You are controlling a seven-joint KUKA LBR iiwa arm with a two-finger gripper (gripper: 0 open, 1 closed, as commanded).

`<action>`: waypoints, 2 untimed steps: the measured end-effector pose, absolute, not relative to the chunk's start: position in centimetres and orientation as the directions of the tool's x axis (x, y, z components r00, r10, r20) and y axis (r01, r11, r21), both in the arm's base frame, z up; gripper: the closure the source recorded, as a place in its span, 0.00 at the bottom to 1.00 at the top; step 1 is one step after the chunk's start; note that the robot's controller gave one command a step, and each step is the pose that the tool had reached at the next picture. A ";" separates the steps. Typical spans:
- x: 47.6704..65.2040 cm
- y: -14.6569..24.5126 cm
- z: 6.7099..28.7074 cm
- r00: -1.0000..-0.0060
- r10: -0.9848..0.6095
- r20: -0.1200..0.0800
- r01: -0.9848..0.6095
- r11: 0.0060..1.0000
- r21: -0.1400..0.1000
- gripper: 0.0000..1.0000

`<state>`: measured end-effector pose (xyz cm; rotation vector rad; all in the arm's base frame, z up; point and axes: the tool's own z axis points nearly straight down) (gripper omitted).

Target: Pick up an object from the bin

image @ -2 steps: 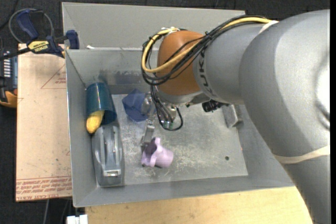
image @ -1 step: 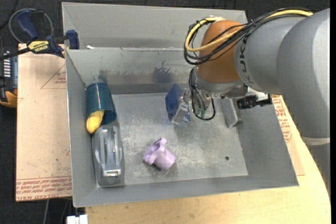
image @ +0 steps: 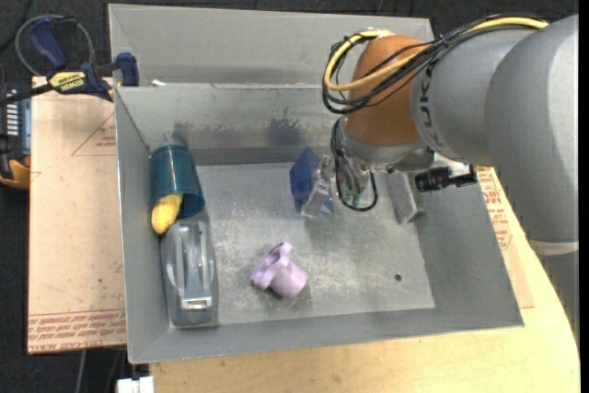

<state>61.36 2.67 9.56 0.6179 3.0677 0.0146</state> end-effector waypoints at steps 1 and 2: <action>61.2 2.5 10.7 -0.920 0.392 -0.009 0.392 0.920 0.012 1.00; 62.5 2.6 12.7 -0.923 0.386 -0.014 0.385 0.923 0.014 1.00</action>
Offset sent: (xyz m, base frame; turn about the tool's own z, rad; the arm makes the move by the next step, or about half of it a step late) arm 0.0102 -0.0008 0.0306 0.0001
